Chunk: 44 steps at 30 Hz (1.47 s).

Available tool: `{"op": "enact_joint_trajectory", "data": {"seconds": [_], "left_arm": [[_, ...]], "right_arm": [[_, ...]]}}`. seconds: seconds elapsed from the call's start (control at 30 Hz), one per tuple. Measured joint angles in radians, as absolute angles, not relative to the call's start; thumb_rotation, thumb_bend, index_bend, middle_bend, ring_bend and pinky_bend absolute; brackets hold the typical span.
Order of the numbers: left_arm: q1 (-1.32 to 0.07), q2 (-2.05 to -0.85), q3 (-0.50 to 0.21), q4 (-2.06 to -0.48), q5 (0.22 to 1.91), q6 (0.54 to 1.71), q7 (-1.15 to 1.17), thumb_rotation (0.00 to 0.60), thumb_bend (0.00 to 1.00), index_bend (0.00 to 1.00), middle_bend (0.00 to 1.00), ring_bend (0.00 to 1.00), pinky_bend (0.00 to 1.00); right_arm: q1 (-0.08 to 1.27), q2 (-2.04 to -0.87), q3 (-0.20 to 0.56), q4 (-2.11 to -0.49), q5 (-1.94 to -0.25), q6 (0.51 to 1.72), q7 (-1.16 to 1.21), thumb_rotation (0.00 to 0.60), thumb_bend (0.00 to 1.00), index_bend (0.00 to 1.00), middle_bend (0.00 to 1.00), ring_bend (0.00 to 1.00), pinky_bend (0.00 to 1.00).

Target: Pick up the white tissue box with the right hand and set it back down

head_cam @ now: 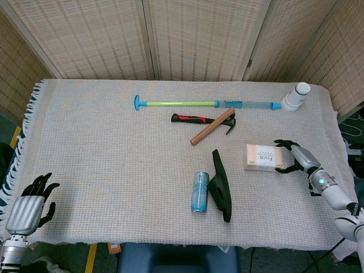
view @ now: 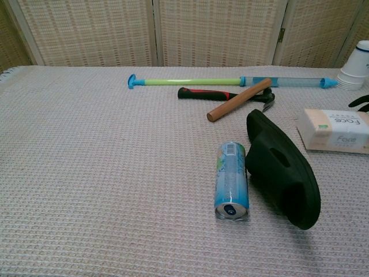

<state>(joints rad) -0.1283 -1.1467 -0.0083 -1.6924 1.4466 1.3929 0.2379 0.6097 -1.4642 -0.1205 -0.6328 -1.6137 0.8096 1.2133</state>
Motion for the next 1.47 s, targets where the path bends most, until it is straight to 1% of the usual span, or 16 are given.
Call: {"op": "enact_joint_trajectory", "data": {"seconds": [0.2, 0.33, 0.4, 0.5, 0.6, 0.7, 0.77, 0.93, 1.07, 1.13, 1.2, 1.27, 1.47], "left_arm": [[-0.129, -1.146, -0.008, -1.693, 1.442, 1.39, 0.24, 0.6, 0.53, 0.23, 0.0, 0.0, 0.18], [-0.129, -1.145, -0.008, -1.695, 1.444, 1.39, 0.241, 0.6, 0.53, 0.23, 0.0, 0.0, 0.18], [-0.129, -1.145, -0.008, -1.695, 1.444, 1.391, 0.239, 0.6, 0.53, 0.23, 0.0, 0.0, 0.18], [-0.129, -1.144, -0.009, -1.693, 1.441, 1.39, 0.233, 0.6, 0.53, 0.23, 0.0, 0.0, 0.18], [-0.129, -1.142, -0.01, -1.692, 1.439, 1.389, 0.229, 0.6, 0.53, 0.23, 0.0, 0.0, 0.18], [-0.129, -1.142, -0.011, -1.69, 1.439, 1.388, 0.222, 0.6, 0.53, 0.23, 0.0, 0.0, 0.18], [-0.13, -1.142, -0.011, -1.688, 1.439, 1.387, 0.216, 0.6, 0.53, 0.23, 0.0, 0.0, 0.18], [-0.132, -1.143, -0.012, -1.683, 1.437, 1.384, 0.211, 0.6, 0.53, 0.23, 0.0, 0.0, 0.18], [-0.132, -1.145, -0.015, -1.68, 1.431, 1.384, 0.213, 0.6, 0.53, 0.23, 0.0, 0.0, 0.18], [-0.132, -1.146, -0.018, -1.678, 1.429, 1.387, 0.211, 0.6, 0.53, 0.23, 0.0, 0.0, 0.18], [-0.132, -1.148, -0.02, -1.675, 1.428, 1.388, 0.208, 0.6, 0.53, 0.23, 0.0, 0.0, 0.18], [-0.132, -1.148, -0.021, -1.671, 1.424, 1.387, 0.204, 0.6, 0.53, 0.23, 0.0, 0.0, 0.18], [-0.135, -1.153, -0.027, -1.652, 1.421, 1.384, 0.184, 0.6, 0.53, 0.23, 0.0, 0.0, 0.18]], "right_arm": [[0.619, -1.443, -0.115, -0.665, -1.604, 0.793, 1.172, 0.6, 0.16, 0.12, 0.16, 0.0, 0.0], [0.624, -1.407, -0.117, -0.722, -1.602, 0.785, 1.166, 0.6, 0.12, 0.01, 0.06, 0.0, 0.0], [0.627, -1.379, -0.119, -0.763, -1.605, 0.789, 1.166, 0.6, 0.1, 0.0, 0.02, 0.0, 0.0], [0.628, -1.311, -0.123, -0.861, -1.613, 0.809, 1.152, 0.6, 0.07, 0.0, 0.02, 0.0, 0.0], [0.611, -1.226, -0.119, -1.001, -1.611, 0.867, 1.103, 0.6, 0.07, 0.0, 0.02, 0.0, 0.0], [0.569, -1.148, -0.109, -1.176, -1.596, 0.962, 0.982, 0.6, 0.06, 0.0, 0.02, 0.0, 0.0], [0.531, -1.117, -0.099, -1.281, -1.575, 1.032, 0.844, 0.6, 0.06, 0.0, 0.02, 0.0, 0.0], [0.414, -1.098, -0.08, -1.421, -1.518, 1.226, 0.399, 0.6, 0.06, 0.0, 0.02, 0.0, 0.0], [0.304, -1.113, -0.07, -1.472, -1.476, 1.374, 0.134, 0.6, 0.06, 0.0, 0.02, 0.0, 0.0], [0.237, -1.126, -0.063, -1.482, -1.452, 1.448, 0.061, 0.6, 0.06, 0.0, 0.02, 0.0, 0.0], [0.186, -1.134, -0.057, -1.486, -1.435, 1.497, 0.036, 0.6, 0.07, 0.0, 0.02, 0.0, 0.0], [0.159, -1.14, -0.045, -1.489, -1.415, 1.516, 0.038, 0.6, 0.07, 0.0, 0.02, 0.0, 0.0], [0.134, -1.132, -0.01, -1.51, -1.391, 1.507, 0.058, 0.6, 0.06, 0.0, 0.02, 0.0, 0.0]]}}
